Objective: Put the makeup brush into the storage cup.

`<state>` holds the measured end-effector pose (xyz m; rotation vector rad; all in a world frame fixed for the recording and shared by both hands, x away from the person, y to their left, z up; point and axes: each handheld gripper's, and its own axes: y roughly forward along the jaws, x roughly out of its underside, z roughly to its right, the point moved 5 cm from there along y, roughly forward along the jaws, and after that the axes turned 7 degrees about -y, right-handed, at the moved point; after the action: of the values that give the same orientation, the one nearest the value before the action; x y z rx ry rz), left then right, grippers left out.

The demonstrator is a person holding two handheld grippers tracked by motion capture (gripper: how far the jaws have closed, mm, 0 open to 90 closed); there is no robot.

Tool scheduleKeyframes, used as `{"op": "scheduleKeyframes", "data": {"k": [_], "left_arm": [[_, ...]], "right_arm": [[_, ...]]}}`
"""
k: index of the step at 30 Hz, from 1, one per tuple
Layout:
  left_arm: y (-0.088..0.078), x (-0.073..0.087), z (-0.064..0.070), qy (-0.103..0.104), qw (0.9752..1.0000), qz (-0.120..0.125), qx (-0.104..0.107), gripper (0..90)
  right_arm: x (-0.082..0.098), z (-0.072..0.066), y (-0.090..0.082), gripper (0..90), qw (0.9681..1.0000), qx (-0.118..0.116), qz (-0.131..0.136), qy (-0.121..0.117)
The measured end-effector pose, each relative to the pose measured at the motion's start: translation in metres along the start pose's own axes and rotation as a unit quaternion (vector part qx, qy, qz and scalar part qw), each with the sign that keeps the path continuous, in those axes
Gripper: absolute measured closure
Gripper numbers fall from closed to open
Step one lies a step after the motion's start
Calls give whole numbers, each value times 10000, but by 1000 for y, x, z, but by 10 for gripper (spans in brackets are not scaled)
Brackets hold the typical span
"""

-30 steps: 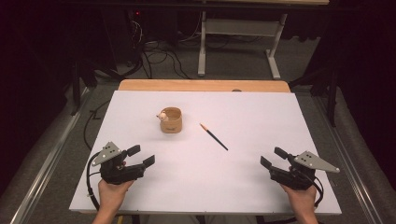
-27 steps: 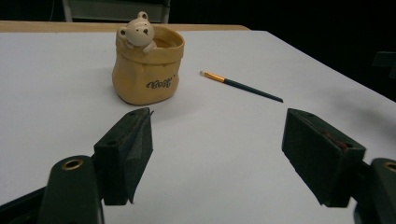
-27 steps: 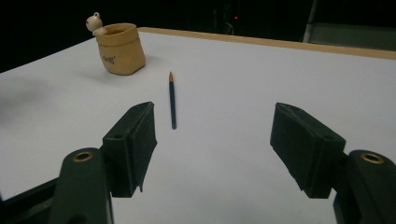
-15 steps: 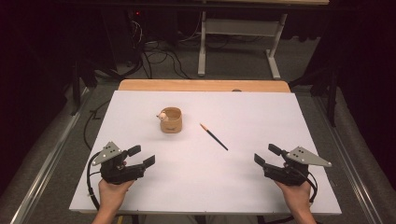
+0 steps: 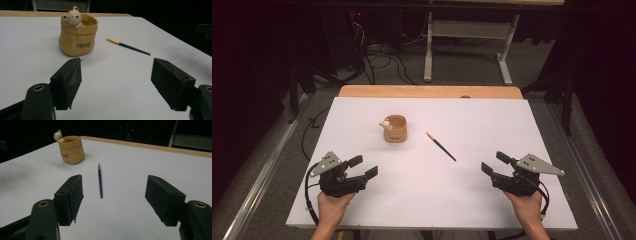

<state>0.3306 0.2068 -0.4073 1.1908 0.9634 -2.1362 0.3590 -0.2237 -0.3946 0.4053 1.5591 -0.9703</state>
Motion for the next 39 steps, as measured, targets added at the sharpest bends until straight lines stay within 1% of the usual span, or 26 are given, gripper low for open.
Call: {"op": "scheduleKeyframes", "data": {"k": [4,9,13,20,22,28,31,33,35,39], "left_arm": [[2,0,1,39,10000,-48,17,249],[2,1,1,24,10000,-52,21,249],[1,0,1,-7,10000,-12,25,249],[3,1,2,41,10000,-80,41,249],[2,1,1,14,10000,-63,44,249],[3,1,2,22,10000,-63,51,249],[3,1,2,47,9999,-88,45,249],[3,1,2,27,9999,-80,56,249],[2,1,2,14,10000,-67,54,249],[2,1,2,25,10000,-62,48,249]], "right_arm": [[-3,-2,2,325,10000,-34,11,11],[-4,-3,4,326,10000,-51,10,-18],[-5,-3,4,326,10000,-57,9,18],[-8,-3,7,326,10000,-82,35,-3],[-8,-4,9,326,10000,-89,25,-6],[-11,-6,12,325,9999,-141,21,-18],[-12,-7,15,326,9999,-148,7,-36],[-13,-7,16,326,9999,-154,15,-50],[-13,-7,18,326,9999,-147,1,-16],[-15,-8,19,327,9999,-150,7,-52]]}}
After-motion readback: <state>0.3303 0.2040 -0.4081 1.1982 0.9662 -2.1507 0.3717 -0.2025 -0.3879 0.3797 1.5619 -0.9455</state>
